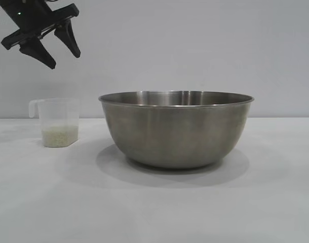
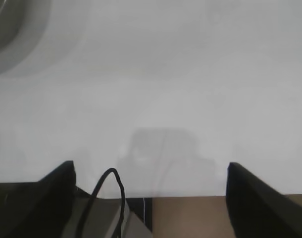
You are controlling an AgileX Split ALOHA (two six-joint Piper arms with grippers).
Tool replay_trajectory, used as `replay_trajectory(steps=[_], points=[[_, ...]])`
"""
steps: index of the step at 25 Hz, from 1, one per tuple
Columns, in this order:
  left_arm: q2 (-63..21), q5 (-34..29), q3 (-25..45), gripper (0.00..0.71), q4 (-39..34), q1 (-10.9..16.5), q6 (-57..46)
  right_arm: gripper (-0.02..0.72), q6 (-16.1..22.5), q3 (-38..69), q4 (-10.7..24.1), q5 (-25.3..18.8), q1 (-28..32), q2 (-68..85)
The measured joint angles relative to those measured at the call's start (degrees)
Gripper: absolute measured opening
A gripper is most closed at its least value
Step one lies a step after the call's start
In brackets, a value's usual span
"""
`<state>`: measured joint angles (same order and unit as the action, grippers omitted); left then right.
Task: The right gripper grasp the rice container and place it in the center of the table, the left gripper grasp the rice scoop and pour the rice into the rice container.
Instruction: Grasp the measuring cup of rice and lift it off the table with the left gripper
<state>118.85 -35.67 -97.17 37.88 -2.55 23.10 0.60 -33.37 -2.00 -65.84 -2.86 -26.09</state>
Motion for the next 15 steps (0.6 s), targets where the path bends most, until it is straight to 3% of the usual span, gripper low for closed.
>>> replay_trajectory(steps=[11,15], points=[[0.0,0.0,0.0,0.399,0.0,0.0,0.0,0.568,-0.1,5.3,-1.0,1.2,0.0,9.5],[0.0,0.1,0.0,0.399,0.0,0.0,0.0,0.568,-3.1,5.4,-2.9,1.2,0.0,12.2]])
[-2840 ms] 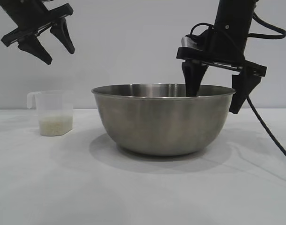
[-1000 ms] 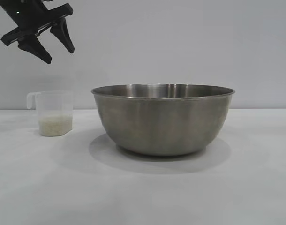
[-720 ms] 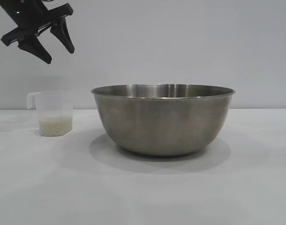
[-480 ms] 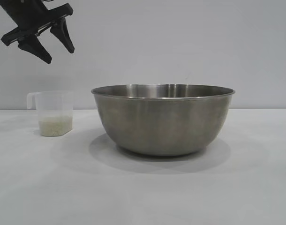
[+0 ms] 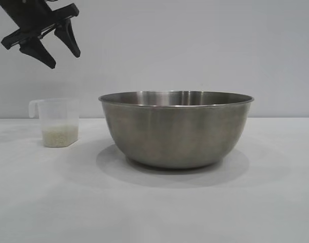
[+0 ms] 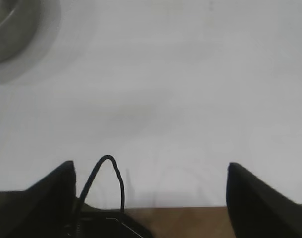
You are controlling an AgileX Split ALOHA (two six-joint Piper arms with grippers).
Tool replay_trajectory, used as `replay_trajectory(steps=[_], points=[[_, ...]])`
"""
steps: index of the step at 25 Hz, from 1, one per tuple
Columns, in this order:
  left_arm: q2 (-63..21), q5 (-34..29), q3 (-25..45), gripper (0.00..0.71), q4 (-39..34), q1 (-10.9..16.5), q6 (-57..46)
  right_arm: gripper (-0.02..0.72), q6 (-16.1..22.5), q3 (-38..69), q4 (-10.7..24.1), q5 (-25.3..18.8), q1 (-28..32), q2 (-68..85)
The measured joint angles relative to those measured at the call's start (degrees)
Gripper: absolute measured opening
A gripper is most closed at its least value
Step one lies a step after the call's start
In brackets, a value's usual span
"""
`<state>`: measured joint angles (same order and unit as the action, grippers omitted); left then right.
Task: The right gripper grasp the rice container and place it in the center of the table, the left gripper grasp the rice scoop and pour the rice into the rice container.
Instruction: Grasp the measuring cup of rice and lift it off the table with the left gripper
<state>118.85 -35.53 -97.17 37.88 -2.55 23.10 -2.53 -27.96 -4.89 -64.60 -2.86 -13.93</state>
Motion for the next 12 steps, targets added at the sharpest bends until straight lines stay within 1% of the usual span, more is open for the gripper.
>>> replay_trajectory(steps=[2,12], points=[[0.0,0.0,0.0,0.399,-0.1,0.0,0.0,0.568,-1.4,0.0,-0.9,0.0,0.0,1.8],[0.0,0.0,0.0,0.399,-1.2,0.0,0.0,0.568,-2.4,0.0,-1.4,-0.5,0.0,11.7]])
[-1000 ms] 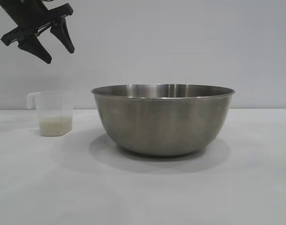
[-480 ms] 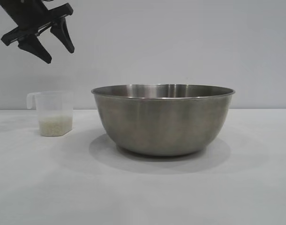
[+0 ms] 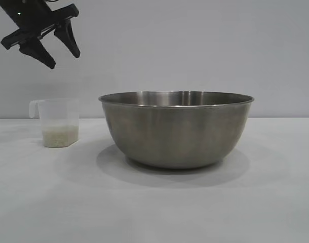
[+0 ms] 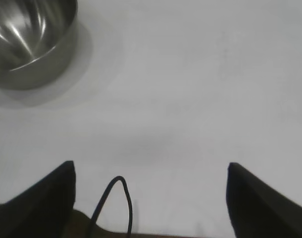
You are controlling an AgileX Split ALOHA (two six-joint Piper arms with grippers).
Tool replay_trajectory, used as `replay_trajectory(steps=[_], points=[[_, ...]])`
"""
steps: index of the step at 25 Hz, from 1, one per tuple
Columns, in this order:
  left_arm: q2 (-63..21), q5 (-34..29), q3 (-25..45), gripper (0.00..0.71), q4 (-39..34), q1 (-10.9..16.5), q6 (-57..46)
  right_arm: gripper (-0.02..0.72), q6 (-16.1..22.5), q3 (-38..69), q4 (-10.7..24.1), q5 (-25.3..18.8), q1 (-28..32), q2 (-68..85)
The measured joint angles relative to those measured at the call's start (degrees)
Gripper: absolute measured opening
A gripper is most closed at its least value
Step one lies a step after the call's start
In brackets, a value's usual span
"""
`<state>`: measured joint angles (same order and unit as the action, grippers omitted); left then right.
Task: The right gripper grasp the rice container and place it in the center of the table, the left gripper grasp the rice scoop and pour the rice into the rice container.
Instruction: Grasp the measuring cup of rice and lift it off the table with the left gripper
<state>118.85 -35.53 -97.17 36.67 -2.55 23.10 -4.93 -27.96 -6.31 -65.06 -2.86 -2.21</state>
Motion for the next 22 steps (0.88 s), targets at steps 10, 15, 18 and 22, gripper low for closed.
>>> replay_trajectory(steps=[10,15,18,22], points=[[0.0,0.0,0.0,0.399,0.0,0.0,0.0,0.568,0.0,0.0,0.0,-0.1,0.0,3.2],[0.0,0.0,0.0,0.399,0.0,0.0,0.0,0.568,0.0,0.0,-0.2,-0.2,0.0,3.2],[0.0,0.0,0.0,0.399,-0.2,0.0,0.0,0.568,0.0,0.0,-0.2,-0.2,0.0,3.2],[-2.4,-0.2,0.0,0.399,-3.0,0.0,0.0,0.568,0.0,0.0,-0.2,-0.2,0.0,3.2]])
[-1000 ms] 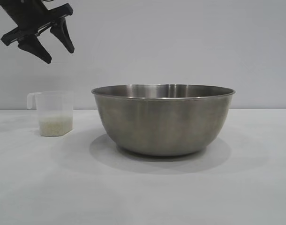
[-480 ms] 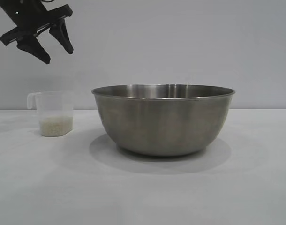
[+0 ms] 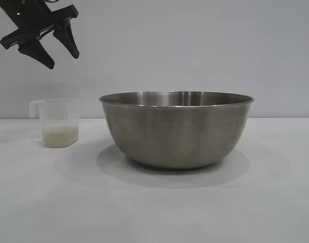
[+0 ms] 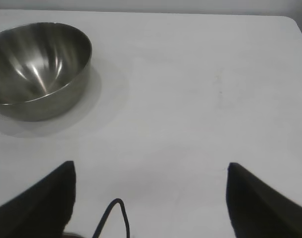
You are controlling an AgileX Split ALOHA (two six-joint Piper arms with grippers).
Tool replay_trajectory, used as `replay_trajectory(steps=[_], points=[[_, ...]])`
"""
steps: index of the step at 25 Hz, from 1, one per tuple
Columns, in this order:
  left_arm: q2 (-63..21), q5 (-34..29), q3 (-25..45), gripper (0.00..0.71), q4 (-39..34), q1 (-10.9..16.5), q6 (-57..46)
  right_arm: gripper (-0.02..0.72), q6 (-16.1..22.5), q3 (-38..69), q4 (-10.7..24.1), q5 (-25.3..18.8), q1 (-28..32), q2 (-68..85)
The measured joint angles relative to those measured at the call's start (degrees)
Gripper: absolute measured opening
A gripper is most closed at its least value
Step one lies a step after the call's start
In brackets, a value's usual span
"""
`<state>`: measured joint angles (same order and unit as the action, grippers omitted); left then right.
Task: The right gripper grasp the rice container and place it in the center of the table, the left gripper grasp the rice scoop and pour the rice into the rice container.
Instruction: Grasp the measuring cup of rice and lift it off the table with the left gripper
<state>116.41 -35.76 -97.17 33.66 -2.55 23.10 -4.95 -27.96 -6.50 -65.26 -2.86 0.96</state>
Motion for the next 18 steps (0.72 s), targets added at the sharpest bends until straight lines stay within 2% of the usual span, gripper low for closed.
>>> replay_trajectory(steps=[5,18], points=[[-5.7,-0.3,0.0,0.399,-7.1,0.0,0.0,0.568,-0.1,0.0,0.0,0.0,0.0,0.0],[-12.9,-8.5,0.0,0.399,-15.6,0.0,-2.2,0.568,-0.2,0.0,0.0,0.0,0.0,0.0]])
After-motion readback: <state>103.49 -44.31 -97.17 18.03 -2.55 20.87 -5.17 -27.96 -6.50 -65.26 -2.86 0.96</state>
